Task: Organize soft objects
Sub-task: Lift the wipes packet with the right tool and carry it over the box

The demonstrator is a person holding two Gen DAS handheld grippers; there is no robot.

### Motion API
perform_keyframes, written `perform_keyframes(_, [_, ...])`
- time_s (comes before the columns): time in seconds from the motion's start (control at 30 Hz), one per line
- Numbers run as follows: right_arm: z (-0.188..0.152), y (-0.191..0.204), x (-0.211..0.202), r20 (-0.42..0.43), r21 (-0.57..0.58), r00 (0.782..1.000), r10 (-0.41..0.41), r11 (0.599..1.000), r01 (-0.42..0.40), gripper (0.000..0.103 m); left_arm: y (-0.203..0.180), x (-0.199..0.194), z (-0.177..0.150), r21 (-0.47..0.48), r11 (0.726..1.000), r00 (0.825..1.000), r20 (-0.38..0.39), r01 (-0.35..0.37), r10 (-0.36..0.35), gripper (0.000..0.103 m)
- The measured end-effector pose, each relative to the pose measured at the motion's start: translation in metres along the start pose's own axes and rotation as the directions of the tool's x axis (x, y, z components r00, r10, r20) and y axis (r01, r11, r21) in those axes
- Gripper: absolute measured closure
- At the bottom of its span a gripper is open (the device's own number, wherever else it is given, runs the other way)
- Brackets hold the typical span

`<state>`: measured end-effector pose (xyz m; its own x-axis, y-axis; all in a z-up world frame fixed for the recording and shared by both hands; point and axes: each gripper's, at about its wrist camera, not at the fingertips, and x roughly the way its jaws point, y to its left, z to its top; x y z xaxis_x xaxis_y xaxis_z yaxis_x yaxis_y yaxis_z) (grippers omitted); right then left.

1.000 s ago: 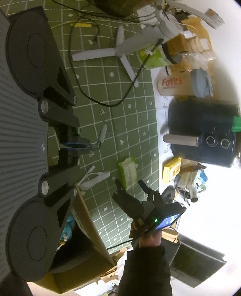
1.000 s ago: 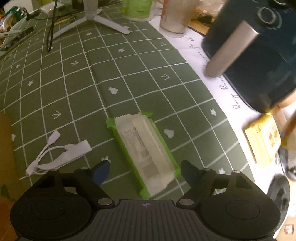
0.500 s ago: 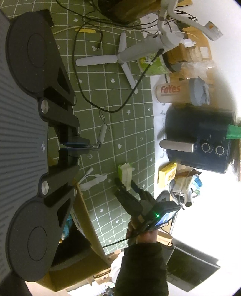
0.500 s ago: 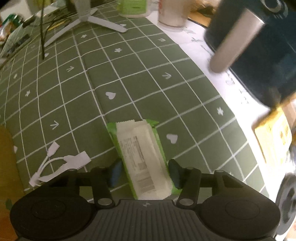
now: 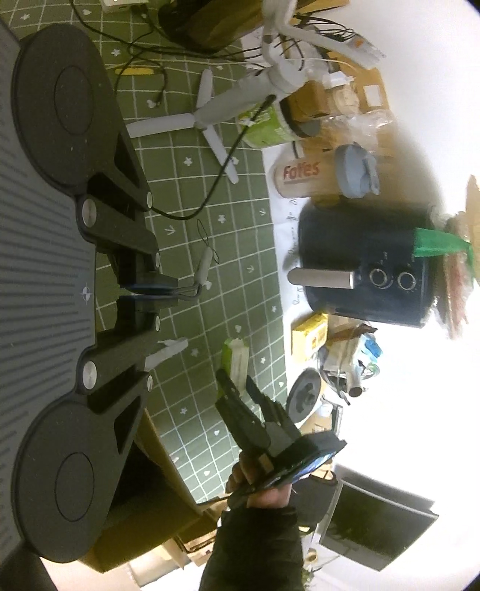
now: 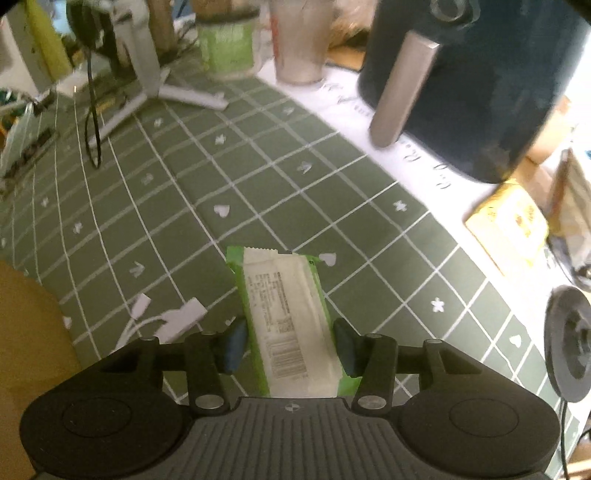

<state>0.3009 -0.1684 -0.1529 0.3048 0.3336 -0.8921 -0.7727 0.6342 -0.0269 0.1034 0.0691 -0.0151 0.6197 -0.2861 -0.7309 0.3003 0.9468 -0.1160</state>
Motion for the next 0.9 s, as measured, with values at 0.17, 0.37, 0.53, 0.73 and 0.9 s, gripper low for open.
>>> perform_keyframes(0.17, [-0.008, 0.002, -0.031, 0.072, 0.052, 0.996, -0.048, 0.998, 0.045, 0.051, -0.007, -0.007, 0.007, 0.021, 1.000, 1.000, 0.023, 0.003, -0.004, 0.100])
perform_keyframes(0.37, [-0.018, 0.008, -0.074, 0.167, 0.138, 0.983, -0.072, 0.989, 0.048, 0.051, -0.020, -0.012, 0.011, 0.050, 0.999, 0.999, 0.040, 0.019, -0.021, 0.100])
perform_keyframes(0.53, [-0.031, 0.021, -0.110, 0.221, 0.187, 0.973, -0.068, 0.982, 0.026, 0.051, -0.030, -0.017, 0.012, 0.071, 0.997, 0.998, 0.048, 0.033, -0.036, 0.100])
perform_keyframes(0.73, [-0.052, 0.040, -0.146, 0.283, 0.247, 0.958, -0.051, 0.969, -0.021, 0.051, -0.044, -0.022, 0.011, 0.093, 0.994, 0.997, 0.046, 0.053, -0.057, 0.100])
perform_keyframes(0.9, [-0.070, 0.056, -0.170, 0.324, 0.298, 0.945, -0.051, 0.953, -0.050, 0.051, -0.057, -0.024, 0.006, 0.107, 0.992, 0.997, 0.031, 0.070, -0.074, 0.100])
